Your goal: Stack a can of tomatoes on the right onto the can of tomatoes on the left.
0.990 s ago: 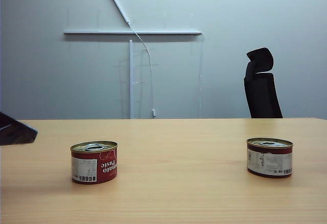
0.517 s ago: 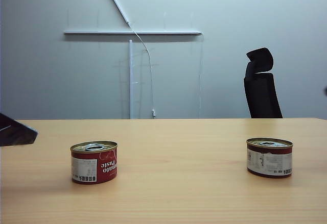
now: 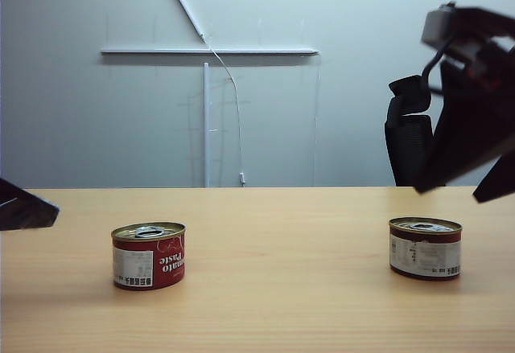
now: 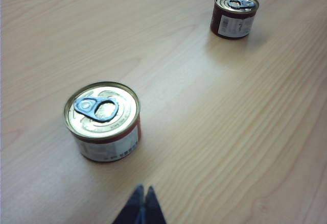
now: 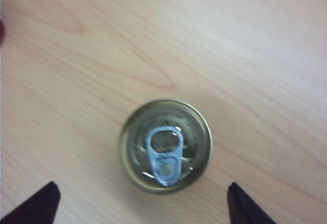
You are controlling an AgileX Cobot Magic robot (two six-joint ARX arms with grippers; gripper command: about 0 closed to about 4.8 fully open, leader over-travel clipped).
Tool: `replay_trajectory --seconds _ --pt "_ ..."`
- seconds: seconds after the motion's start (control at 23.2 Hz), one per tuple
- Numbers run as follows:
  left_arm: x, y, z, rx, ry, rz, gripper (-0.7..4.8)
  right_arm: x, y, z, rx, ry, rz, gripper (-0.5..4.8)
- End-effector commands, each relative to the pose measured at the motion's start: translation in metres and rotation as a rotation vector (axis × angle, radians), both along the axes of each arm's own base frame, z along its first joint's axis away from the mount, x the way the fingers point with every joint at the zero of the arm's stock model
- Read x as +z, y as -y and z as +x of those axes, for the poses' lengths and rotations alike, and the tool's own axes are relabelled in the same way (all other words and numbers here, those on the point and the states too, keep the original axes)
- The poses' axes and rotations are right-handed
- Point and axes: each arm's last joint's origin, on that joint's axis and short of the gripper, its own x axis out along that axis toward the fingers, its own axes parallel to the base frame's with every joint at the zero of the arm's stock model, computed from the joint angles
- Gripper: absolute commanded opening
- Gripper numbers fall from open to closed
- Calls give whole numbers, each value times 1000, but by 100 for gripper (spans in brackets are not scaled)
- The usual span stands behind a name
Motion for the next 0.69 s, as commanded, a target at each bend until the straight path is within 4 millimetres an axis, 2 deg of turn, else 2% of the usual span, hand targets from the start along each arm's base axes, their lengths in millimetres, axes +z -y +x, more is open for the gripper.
replay_trajectory --seconds 0.04,0.69 --pt "2 1 0 -3 10 -12 -4 -2 -3 7 -1 14 -17 479" --pt "2 1 0 -3 10 -12 -4 -15 -10 24 16 23 -29 479"
